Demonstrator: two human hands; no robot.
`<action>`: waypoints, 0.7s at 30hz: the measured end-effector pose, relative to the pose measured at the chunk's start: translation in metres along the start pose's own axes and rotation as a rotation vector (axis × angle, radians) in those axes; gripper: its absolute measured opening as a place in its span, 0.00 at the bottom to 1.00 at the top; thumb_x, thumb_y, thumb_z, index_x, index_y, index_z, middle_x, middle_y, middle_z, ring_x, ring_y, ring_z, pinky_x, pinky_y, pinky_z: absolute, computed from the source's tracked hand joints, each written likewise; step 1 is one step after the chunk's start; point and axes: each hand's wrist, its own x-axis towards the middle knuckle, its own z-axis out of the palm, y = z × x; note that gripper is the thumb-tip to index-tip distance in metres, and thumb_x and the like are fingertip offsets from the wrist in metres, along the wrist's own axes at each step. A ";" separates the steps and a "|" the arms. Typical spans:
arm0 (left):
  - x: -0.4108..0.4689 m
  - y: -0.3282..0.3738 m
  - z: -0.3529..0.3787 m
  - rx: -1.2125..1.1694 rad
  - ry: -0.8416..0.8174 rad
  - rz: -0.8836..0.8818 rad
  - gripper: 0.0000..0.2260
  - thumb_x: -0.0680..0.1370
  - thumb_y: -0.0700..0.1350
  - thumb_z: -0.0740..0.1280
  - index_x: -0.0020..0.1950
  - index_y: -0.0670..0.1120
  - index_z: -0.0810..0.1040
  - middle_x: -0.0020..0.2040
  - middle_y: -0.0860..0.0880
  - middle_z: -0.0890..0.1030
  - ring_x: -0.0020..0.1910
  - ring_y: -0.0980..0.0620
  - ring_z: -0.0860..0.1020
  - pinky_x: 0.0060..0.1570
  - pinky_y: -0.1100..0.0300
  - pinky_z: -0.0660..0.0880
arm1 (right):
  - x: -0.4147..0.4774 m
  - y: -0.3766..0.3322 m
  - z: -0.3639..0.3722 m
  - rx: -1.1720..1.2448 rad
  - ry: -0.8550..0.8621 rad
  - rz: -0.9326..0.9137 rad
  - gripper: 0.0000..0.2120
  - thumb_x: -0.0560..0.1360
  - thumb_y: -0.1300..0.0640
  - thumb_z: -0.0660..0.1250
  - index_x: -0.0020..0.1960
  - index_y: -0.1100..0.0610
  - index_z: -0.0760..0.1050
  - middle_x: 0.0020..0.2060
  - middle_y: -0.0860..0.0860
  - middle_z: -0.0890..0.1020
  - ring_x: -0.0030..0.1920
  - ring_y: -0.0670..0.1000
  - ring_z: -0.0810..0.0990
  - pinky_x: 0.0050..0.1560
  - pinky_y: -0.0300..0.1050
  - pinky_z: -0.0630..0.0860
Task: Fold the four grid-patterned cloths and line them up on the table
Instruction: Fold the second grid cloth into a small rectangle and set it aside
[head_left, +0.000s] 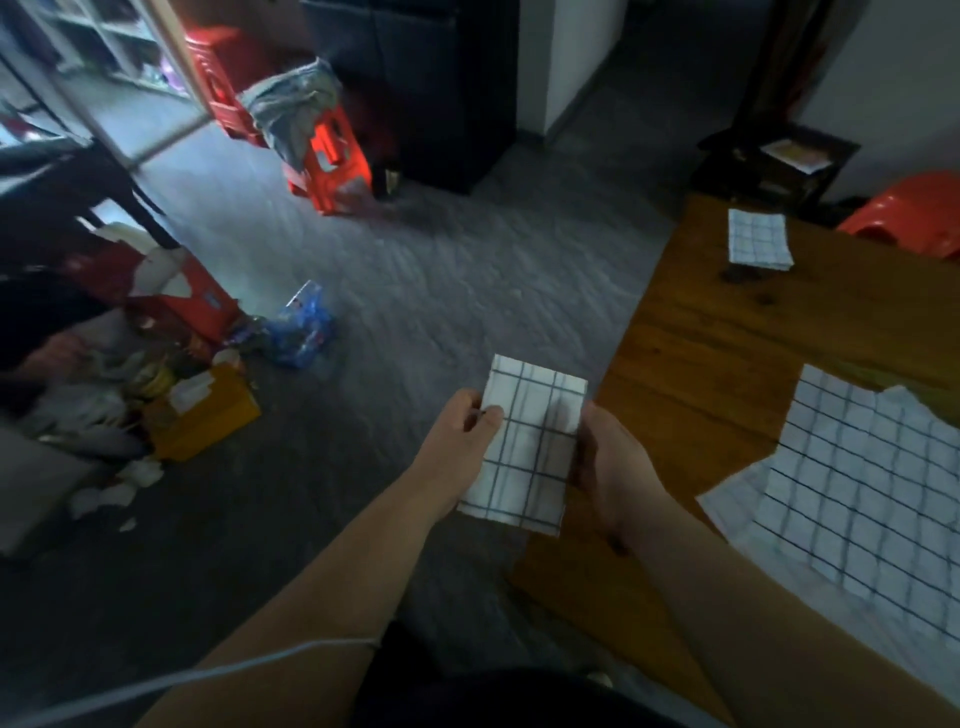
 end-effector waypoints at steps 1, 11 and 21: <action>0.006 -0.004 -0.021 -0.022 0.022 -0.009 0.06 0.84 0.51 0.61 0.60 0.53 0.73 0.54 0.48 0.82 0.50 0.51 0.83 0.43 0.55 0.82 | 0.005 0.006 0.024 -0.089 0.006 -0.014 0.13 0.84 0.49 0.58 0.61 0.53 0.77 0.54 0.55 0.84 0.54 0.55 0.83 0.51 0.53 0.80; 0.064 -0.029 -0.236 -0.070 0.100 -0.141 0.12 0.85 0.53 0.58 0.66 0.49 0.69 0.52 0.48 0.80 0.47 0.51 0.81 0.43 0.55 0.80 | 0.084 0.042 0.259 -0.704 0.173 -0.388 0.12 0.85 0.53 0.56 0.47 0.55 0.73 0.41 0.50 0.78 0.40 0.45 0.76 0.37 0.40 0.69; 0.156 0.014 -0.275 0.037 0.035 -0.039 0.10 0.85 0.53 0.57 0.60 0.50 0.74 0.52 0.48 0.81 0.51 0.49 0.81 0.54 0.48 0.79 | 0.155 -0.010 0.307 -0.652 0.238 -0.419 0.12 0.85 0.53 0.56 0.47 0.57 0.71 0.39 0.50 0.76 0.37 0.39 0.75 0.34 0.30 0.67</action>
